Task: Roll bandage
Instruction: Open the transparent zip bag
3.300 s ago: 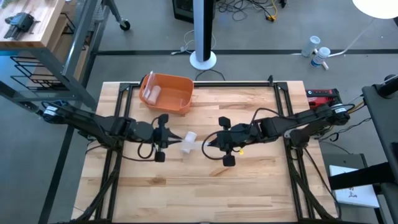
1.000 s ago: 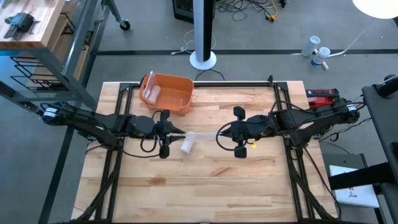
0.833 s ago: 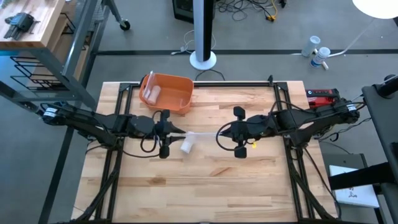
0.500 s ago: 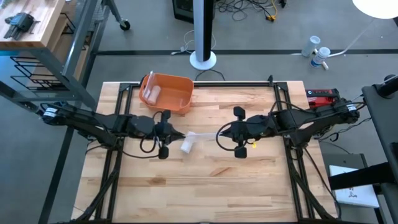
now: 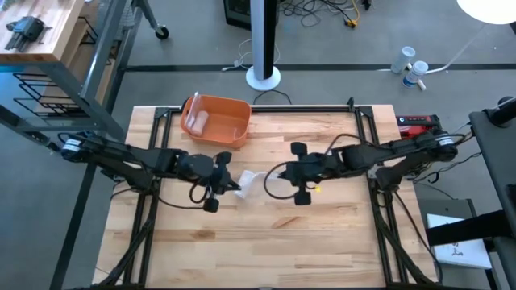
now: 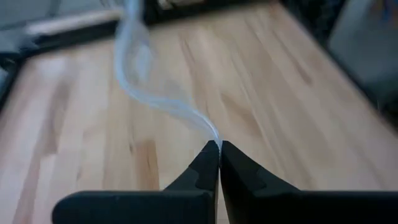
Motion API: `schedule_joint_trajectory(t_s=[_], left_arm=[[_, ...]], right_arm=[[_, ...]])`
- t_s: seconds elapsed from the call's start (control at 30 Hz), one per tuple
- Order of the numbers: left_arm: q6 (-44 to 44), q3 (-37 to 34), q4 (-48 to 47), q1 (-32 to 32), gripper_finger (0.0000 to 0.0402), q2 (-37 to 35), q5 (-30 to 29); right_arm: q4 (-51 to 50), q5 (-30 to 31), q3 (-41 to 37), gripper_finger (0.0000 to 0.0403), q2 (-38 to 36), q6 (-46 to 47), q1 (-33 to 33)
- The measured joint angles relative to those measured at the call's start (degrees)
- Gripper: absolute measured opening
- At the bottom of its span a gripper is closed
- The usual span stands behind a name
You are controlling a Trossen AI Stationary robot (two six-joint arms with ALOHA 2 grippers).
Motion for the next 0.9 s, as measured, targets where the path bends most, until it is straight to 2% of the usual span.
schedule_joint_trajectory(t_s=[0.07, 0.17, 0.23, 0.3, 0.37, 0.5, 0.57, 0.63, 0.8, 0.87, 0.9], left_arm=[[2.5, 2.1, -5.9, -0.1, 0.0, 1.5, 0.5], [4.6, 4.7, -13.7, -0.1, 0.0, 2.7, 0.4], [6.0, 5.3, -14.6, -0.1, 0.0, 3.0, 0.5], [8.2, 5.6, -14.3, -0.1, 0.0, 3.2, 1.8], [10.1, 5.6, -14.0, -0.2, 0.0, 3.1, 2.4], [13.8, 4.8, -11.3, -0.2, 0.0, 3.0, 3.5], [15.1, 4.4, -9.4, -0.1, 0.0, 3.2, 3.5], [15.4, 4.3, -9.1, 0.0, 0.0, 3.4, 3.4], [15.3, 4.3, -10.5, 0.0, 0.0, 2.5, 0.3], [15.3, 4.3, -10.2, 0.0, 0.0, 1.8, 0.2], [15.3, 4.3, -9.3, 0.0, 0.0, 1.7, 0.2]], right_arm=[[-1.0, -0.6, 0.5, 0.0, 1.3, -1.5, -0.4], [-3.0, -7.1, 1.1, 0.0, 2.0, -4.7, -0.2], [-3.4, -11.5, 1.5, 0.0, 2.1, -5.0, -0.2], [-3.7, -12.9, 1.5, 0.0, 2.0, -5.5, -0.3], [-3.9, -11.9, 1.5, 0.0, 1.8, -6.1, -0.4], [-3.7, -2.5, 1.5, 0.0, 1.5, -6.7, -0.8], [-3.3, -1.6, 1.5, 0.0, 1.7, -8.9, -0.9], [-2.5, -5.2, 1.5, 0.0, 2.0, -10.9, -0.9], [-3.1, -18.4, 2.0, 0.0, 2.0, -11.6, -0.7], [-3.2, -17.9, 2.0, 0.0, 2.0, -10.6, -0.8], [-2.7, -15.6, 2.0, 0.0, 2.0, -9.4, -0.8]])
